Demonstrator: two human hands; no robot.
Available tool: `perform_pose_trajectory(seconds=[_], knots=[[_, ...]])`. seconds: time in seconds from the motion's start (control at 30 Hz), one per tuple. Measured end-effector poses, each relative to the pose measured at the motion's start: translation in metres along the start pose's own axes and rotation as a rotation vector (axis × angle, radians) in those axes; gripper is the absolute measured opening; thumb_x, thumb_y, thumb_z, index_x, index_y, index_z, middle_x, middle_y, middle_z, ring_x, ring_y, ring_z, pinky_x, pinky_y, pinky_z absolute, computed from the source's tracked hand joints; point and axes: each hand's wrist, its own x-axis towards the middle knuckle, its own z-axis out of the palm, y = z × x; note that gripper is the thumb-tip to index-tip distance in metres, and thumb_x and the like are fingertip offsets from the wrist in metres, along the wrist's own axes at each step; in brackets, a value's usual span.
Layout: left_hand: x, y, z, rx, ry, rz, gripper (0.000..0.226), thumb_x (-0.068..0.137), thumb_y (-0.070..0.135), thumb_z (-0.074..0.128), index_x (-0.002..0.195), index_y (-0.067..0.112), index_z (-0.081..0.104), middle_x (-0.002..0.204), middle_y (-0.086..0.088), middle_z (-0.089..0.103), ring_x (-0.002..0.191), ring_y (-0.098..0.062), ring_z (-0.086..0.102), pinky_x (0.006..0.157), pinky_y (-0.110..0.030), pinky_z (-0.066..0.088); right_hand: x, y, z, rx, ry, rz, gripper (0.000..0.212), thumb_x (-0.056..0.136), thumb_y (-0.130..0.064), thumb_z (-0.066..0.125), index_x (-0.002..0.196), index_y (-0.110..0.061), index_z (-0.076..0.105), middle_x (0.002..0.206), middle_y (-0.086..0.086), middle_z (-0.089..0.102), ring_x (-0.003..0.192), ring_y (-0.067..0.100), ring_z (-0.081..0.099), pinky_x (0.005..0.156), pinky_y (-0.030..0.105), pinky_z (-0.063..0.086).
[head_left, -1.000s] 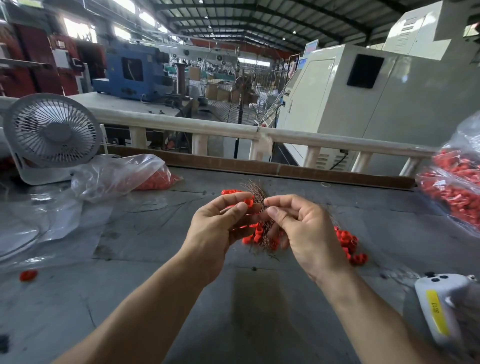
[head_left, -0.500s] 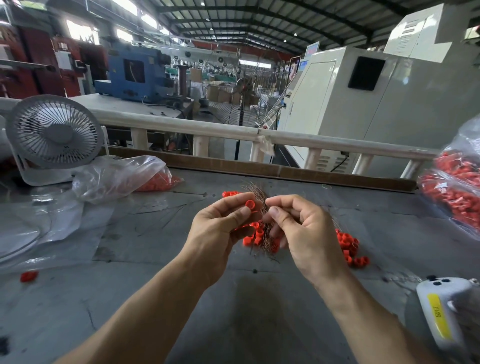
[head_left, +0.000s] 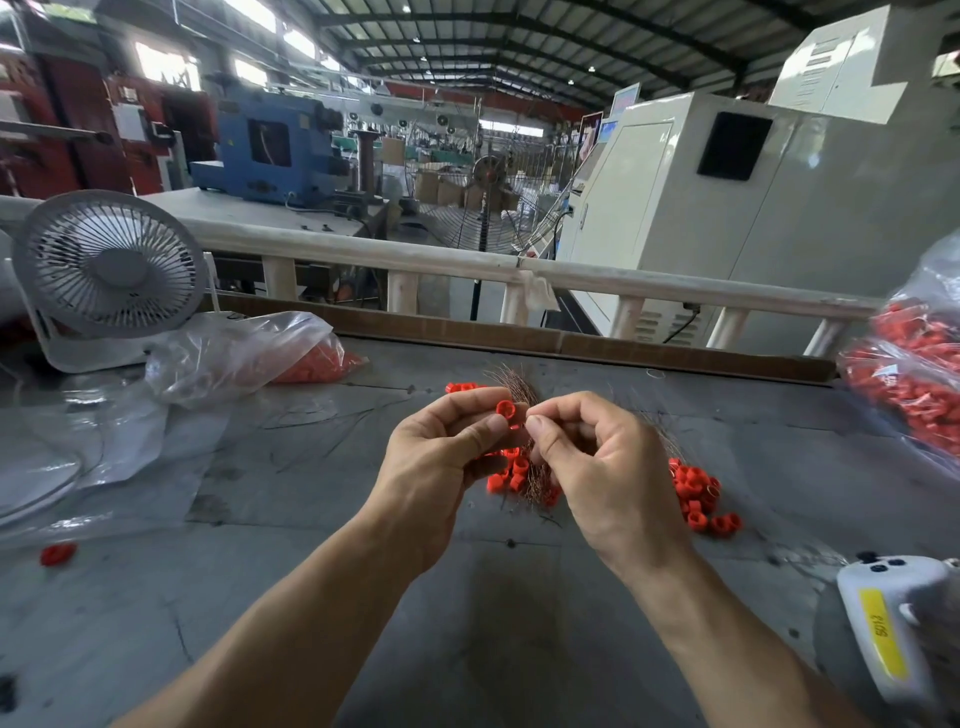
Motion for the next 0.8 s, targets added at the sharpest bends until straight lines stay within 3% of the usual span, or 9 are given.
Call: perform_pose_trajectory(seconds=[0.3, 0.43, 0.8], knots=[[-0.003, 0.0008, 0.0025, 0.089, -0.029, 0.003, 0.028, 0.081, 0.014, 0.072, 0.108, 0.01, 0.078, 0.093, -0.012, 0.076, 0.077, -0.018, 0.069, 0.075, -0.032, 0.06, -0.0003, -0.0013, -0.0021, -0.024, -0.013, -0.008, 0.013, 0.096, -0.016, 0.072, 0.087, -0.025, 0.074, 0.07, -0.015, 0.072, 0.061, -0.001, 0.069, 0.056, 0.009, 0.049], [-0.0038, 0.0007, 0.004, 0.141, -0.034, 0.016, 0.032, 0.08, 0.017, 0.072, 0.111, 0.012, 0.078, 0.097, -0.011, 0.075, 0.076, -0.017, 0.064, 0.077, -0.033, 0.058, 0.001, 0.0012, -0.0022, -0.085, 0.002, -0.007, 0.013, 0.094, -0.019, 0.074, 0.083, -0.026, 0.074, 0.07, -0.011, 0.072, 0.065, 0.006, 0.069, 0.059, 0.016, 0.051], [-0.0056, 0.0025, 0.0044, 0.156, -0.035, 0.02, 0.032, 0.081, 0.021, 0.069, 0.111, 0.014, 0.079, 0.096, -0.01, 0.076, 0.075, -0.019, 0.058, 0.078, -0.035, 0.059, 0.0008, 0.0023, -0.0017, -0.09, 0.008, 0.02, 0.014, 0.094, -0.018, 0.074, 0.082, -0.025, 0.073, 0.068, -0.009, 0.071, 0.061, 0.003, 0.066, 0.055, 0.013, 0.048]])
